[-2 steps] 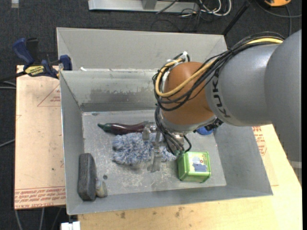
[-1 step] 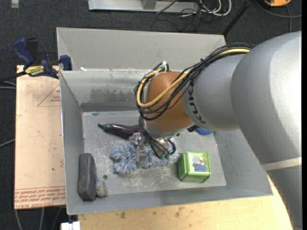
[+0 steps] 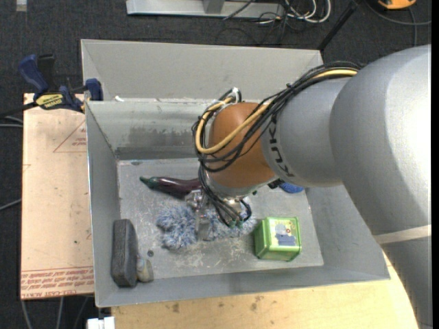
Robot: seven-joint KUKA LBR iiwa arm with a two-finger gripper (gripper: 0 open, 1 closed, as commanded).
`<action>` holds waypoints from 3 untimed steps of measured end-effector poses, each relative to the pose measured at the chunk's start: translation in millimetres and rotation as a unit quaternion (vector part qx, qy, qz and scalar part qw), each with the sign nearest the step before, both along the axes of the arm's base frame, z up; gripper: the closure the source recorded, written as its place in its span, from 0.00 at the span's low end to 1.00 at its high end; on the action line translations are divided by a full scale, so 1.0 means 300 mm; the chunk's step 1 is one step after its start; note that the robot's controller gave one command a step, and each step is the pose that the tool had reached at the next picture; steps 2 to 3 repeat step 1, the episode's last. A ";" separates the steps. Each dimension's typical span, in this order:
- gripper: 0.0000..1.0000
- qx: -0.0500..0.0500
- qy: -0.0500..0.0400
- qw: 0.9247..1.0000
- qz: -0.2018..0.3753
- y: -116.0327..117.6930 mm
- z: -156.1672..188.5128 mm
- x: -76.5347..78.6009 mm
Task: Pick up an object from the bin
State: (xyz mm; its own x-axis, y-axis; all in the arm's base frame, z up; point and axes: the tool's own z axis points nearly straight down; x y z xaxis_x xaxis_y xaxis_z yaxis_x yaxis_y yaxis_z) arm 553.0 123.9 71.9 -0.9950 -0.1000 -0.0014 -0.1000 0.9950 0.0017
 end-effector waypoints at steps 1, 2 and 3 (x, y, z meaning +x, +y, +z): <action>1.00 0.000 -0.001 1.000 -0.009 0.009 0.466 -0.039; 1.00 0.000 -0.001 1.000 -0.009 0.009 0.466 -0.039; 1.00 0.000 -0.001 1.000 -0.009 0.009 0.466 -0.039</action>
Offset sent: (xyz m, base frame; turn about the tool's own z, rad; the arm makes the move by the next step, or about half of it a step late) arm 0.0000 0.0000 0.0000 0.0000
